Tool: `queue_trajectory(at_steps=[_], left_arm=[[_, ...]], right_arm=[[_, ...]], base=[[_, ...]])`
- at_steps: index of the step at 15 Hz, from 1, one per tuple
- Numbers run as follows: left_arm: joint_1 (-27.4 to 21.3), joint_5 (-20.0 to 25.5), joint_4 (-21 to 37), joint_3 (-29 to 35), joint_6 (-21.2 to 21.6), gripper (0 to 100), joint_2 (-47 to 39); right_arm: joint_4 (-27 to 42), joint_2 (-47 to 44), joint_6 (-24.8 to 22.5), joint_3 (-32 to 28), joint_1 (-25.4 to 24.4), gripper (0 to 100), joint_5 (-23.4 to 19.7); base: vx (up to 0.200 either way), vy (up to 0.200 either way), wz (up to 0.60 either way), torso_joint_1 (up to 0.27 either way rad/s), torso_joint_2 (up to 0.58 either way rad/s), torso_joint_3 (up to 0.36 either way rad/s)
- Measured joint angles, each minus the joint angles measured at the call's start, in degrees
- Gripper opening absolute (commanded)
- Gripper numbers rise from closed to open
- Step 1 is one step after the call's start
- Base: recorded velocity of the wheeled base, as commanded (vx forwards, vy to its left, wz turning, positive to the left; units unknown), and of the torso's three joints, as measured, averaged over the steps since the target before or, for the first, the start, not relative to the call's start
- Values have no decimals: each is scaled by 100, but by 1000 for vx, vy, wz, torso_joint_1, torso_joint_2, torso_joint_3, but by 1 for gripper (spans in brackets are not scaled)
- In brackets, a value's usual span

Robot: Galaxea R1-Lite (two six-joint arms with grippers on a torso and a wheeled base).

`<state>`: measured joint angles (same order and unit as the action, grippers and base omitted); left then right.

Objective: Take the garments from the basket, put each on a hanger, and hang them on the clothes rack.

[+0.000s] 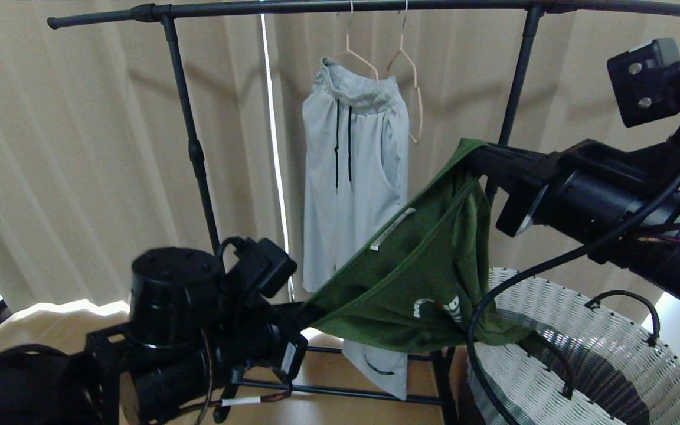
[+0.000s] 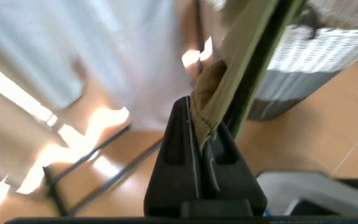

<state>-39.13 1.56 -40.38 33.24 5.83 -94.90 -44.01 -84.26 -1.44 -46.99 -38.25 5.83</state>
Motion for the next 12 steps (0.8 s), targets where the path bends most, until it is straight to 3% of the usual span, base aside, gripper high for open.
queue_trajectory(at_steps=[4, 6, 7, 9, 12], left_arm=[[645, -6, 2064, 1826, 22, 0, 1062], [829, -4, 2749, 2700, 18, 0, 1300], [879, -34, 2940, 2993, 11, 0, 1354], [912, -514, 3204, 3354, -4, 0, 1274], [739, -585, 3231, 3508, -17, 0, 1215]], right_arm=[[0, 2, -4, -245, 579, 0, -2], [5, -20, -11, -402, 885, 0, -50], [9, -50, -28, -457, 1006, 0, -162], [0, -228, -135, -529, 1334, 0, -446], [-2, -402, -146, -545, 1475, 0, -471]], base=[[0, 0, 0, 0, 0, 0], [0, 0, 0, 0, 0, 0], [0, 0, 0, 0, 0, 0], [0, 0, 0, 0, 0, 0], [0, 0, 0, 0, 0, 0]])
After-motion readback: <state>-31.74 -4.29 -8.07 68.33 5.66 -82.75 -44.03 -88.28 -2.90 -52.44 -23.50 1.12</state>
